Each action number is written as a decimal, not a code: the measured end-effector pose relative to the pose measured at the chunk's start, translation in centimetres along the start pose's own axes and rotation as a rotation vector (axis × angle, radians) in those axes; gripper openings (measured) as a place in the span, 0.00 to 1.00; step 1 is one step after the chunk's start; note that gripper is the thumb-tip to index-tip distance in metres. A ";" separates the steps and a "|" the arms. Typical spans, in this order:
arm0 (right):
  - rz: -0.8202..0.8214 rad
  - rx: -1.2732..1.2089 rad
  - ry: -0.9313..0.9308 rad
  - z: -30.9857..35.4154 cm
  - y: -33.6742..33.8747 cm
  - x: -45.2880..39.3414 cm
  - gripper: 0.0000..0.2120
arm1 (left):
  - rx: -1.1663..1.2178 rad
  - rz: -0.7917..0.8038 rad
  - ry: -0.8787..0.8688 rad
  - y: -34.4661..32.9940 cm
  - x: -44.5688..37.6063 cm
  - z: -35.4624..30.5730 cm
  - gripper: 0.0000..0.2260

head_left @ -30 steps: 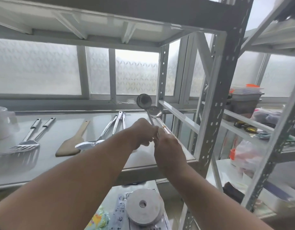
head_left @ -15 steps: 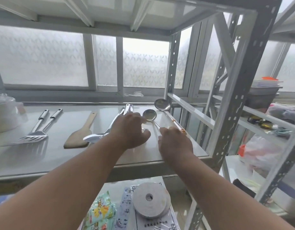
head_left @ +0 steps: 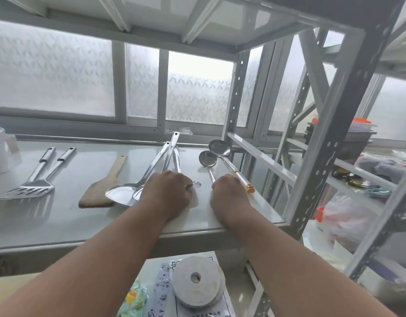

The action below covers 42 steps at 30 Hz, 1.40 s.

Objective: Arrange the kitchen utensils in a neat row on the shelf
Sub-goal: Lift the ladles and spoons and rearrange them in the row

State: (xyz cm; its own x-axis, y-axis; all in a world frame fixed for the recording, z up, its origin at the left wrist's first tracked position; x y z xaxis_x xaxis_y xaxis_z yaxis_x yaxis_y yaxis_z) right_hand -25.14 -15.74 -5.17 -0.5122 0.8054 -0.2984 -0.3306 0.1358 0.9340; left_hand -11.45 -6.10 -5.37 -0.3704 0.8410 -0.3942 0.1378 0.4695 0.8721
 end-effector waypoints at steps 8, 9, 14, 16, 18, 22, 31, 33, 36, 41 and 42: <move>0.020 0.059 -0.089 0.8 -0.9 -4.3 0.14 | 0.031 -0.017 0.002 0.3 0.3 -0.2 0.10; 0.027 0.054 -0.097 0.9 -1.0 -4.7 0.14 | 0.036 -0.020 0.002 0.4 0.2 -0.2 0.11; 0.029 0.055 -0.089 0.9 -1.5 -6.4 0.12 | 0.054 -0.019 0.010 0.1 -0.2 0.2 0.12; 0.043 0.054 -0.114 0.8 -1.9 -6.9 0.14 | 0.072 -0.022 0.014 -0.2 -0.4 0.4 0.15; 0.049 0.047 -0.127 0.7 -2.2 -7.2 0.16 | 0.080 -0.027 0.013 -0.4 -0.5 0.5 0.13; -0.015 0.037 -0.103 0.3 -2.5 -7.5 0.14 | 0.061 -0.030 -0.009 -0.8 -0.7 0.6 0.09; -0.123 -0.006 -0.104 0.2 -2.9 -7.3 0.12 | 0.059 -0.045 0.014 -0.1 -0.4 0.3 0.08; -0.161 -0.024 -0.072 0.3 -2.9 -7.3 0.13 | 0.028 -0.043 0.005 -0.1 -0.3 0.1 0.09; -0.208 -0.055 -0.036 0.3 -2.8 -7.0 0.12 | -0.049 -0.048 -0.010 -0.2 -0.1 -0.2 0.10; -0.280 -0.144 0.071 1.1 -2.2 -5.2 0.07 | -0.120 -0.060 -0.078 0.4 0.4 -0.8 0.13; -0.286 -0.154 0.093 1.1 -2.0 -4.7 0.07 | -0.128 -0.066 -0.091 0.6 0.6 -1.0 0.14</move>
State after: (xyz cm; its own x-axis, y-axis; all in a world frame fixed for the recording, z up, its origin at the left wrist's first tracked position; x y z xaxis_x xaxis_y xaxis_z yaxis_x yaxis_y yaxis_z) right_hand -21.22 -19.13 -5.39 -0.4490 0.6903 -0.5673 -0.5834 0.2545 0.7713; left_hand -12.46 -5.60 -4.79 -0.2890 0.8331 -0.4715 -0.0042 0.4915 0.8709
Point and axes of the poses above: each hand's wrist, its own x-axis away from the middle knuckle, its own y-axis out of the back of the hand, z = x × y, the point moved 1 cm from there along -x, towards the middle knuckle, and after that the axes turned 6 degrees about x, right-handed, at the moved point
